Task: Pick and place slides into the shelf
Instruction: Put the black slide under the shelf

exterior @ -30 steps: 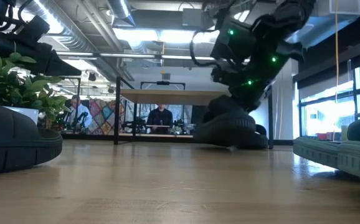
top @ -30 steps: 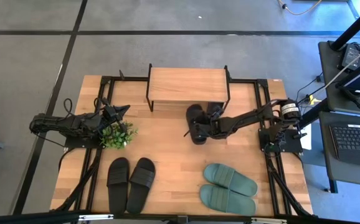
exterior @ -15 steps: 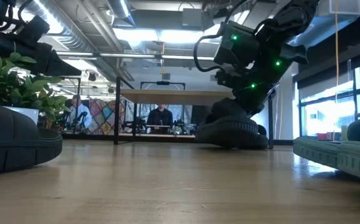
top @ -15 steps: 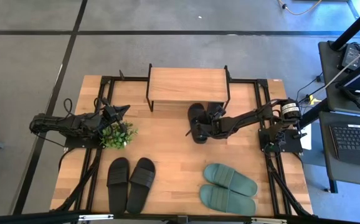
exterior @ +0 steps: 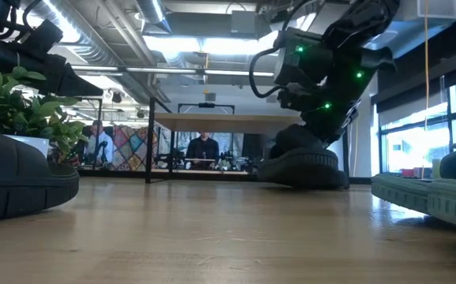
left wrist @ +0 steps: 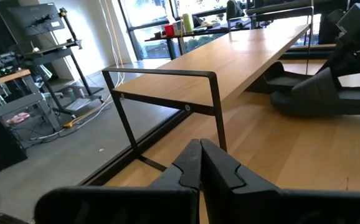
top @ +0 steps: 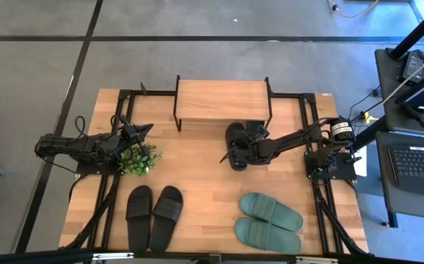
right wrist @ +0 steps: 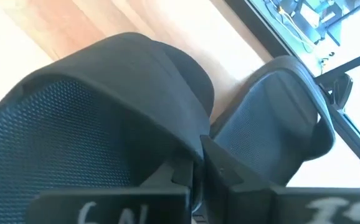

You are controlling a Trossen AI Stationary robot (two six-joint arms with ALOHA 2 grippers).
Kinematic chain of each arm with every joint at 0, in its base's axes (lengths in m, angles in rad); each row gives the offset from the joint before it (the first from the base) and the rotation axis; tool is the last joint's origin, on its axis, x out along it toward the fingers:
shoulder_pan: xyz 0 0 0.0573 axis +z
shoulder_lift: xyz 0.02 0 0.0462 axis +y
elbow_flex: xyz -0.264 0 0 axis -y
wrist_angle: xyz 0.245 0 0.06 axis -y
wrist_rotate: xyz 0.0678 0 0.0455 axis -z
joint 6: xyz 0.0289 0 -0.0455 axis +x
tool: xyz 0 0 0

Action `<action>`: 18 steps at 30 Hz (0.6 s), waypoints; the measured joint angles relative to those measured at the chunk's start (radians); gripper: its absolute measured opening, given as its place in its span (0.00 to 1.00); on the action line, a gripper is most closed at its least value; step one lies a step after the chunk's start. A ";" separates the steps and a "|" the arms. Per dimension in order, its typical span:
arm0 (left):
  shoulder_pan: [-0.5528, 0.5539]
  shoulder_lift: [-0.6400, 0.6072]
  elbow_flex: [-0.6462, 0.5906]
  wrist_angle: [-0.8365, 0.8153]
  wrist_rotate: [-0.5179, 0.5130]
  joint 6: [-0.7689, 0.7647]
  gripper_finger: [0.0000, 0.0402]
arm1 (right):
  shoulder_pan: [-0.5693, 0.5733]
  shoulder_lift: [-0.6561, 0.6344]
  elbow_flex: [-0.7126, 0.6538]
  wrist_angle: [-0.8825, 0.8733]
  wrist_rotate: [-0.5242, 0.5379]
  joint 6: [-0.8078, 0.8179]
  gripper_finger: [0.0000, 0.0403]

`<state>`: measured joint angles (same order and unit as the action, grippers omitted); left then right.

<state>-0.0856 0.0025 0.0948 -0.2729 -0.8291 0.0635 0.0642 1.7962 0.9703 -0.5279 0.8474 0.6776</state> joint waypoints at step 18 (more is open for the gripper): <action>0.000 0.000 0.000 0.000 0.000 0.000 0.00 | 0.005 -0.001 0.002 -0.017 -0.048 -0.021 0.09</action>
<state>-0.0855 0.0029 0.0949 -0.2729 -0.8291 0.0631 0.0696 1.7956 0.9724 -0.5446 0.7997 0.6565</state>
